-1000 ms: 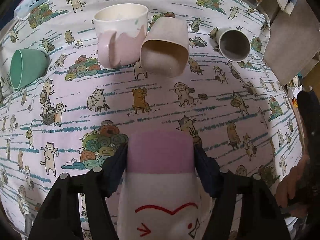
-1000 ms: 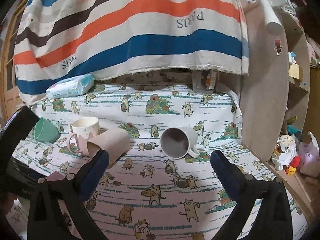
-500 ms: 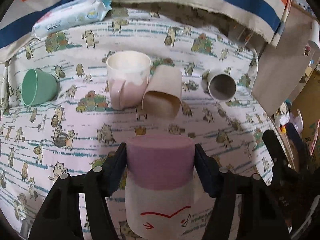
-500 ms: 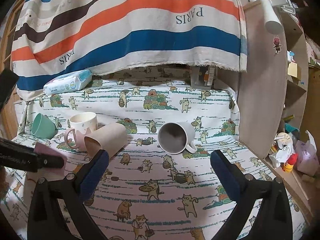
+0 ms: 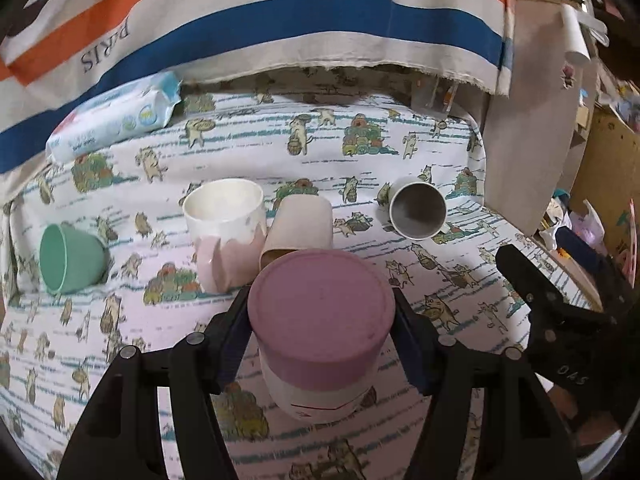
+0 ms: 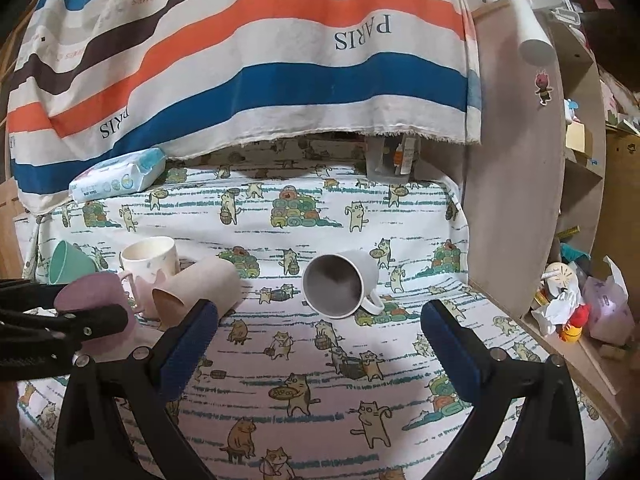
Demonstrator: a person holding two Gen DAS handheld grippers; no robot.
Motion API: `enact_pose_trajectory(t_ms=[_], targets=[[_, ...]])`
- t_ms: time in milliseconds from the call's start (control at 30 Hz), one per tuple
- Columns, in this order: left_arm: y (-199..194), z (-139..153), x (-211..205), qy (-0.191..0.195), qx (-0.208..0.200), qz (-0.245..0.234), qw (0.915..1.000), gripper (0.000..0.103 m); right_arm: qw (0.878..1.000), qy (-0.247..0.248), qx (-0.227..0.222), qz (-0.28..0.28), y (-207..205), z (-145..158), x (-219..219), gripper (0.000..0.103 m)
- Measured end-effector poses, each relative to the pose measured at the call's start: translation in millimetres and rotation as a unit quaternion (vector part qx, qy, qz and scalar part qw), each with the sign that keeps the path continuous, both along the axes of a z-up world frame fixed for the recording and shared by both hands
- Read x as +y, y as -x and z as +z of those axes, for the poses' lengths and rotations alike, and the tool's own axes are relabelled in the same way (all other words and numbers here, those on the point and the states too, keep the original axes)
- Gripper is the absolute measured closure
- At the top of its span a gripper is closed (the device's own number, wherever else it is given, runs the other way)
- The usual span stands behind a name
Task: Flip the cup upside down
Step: 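Carry the white mug with the left tool toward the beige cup, then lower the white mug upside down onto the table and open the left tool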
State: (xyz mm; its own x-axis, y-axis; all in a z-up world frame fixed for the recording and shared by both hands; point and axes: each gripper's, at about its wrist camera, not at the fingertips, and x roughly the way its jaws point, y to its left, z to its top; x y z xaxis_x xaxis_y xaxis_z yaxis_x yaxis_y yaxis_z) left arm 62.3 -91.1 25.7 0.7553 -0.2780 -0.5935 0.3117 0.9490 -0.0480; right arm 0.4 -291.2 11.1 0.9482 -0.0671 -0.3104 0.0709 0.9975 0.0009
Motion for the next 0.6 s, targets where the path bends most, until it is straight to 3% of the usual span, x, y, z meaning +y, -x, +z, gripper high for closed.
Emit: enact_pose_trajectory(t_ms=[167, 333, 600], targets=[[2, 0, -2, 0.01, -0.025, -0.019, 0.9995, 0.04, 1.0, -0.016, 0.007, -0.009, -2, -4, -7, 0.001], [0, -1, -5, -0.012, -0.038, -0.006, 0.9992, 0.04, 0.999, -0.034, 0.0, -0.016, -2, 0, -13, 0.001], [-8, -21, 0, 0.002, -0.037, -0.007, 0.9993, 0.039, 1.0, -0.013, 0.001, -0.01, 0, -2, -5, 0.001]])
